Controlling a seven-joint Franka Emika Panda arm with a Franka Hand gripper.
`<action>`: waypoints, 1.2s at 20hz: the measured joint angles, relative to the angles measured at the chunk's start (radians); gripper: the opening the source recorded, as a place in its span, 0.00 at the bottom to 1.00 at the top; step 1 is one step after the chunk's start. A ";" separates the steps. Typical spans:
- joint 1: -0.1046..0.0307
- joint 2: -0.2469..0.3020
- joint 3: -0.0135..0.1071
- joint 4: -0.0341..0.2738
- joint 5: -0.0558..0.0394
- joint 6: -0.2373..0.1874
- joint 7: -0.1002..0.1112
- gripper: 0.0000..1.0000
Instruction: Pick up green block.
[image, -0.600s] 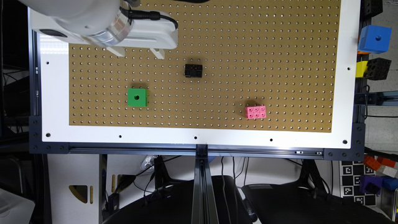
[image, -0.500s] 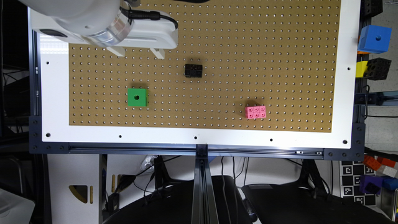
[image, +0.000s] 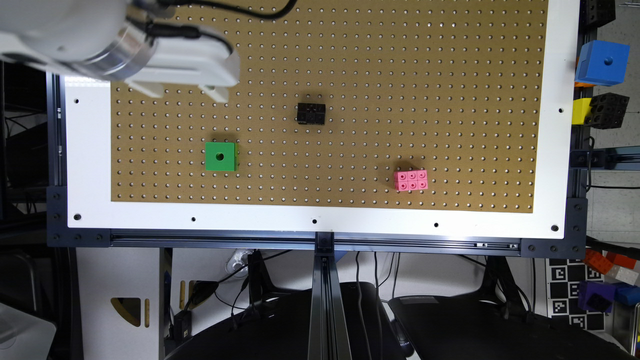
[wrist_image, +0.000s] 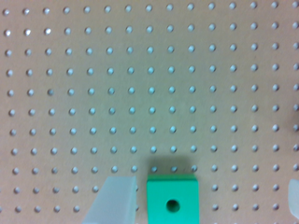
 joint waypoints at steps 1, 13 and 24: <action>-0.002 0.029 0.000 0.030 0.0000 -0.001 -0.001 1.00; -0.006 0.098 0.000 0.116 0.0000 -0.005 -0.004 1.00; -0.006 0.207 0.000 0.136 0.0000 0.060 -0.004 1.00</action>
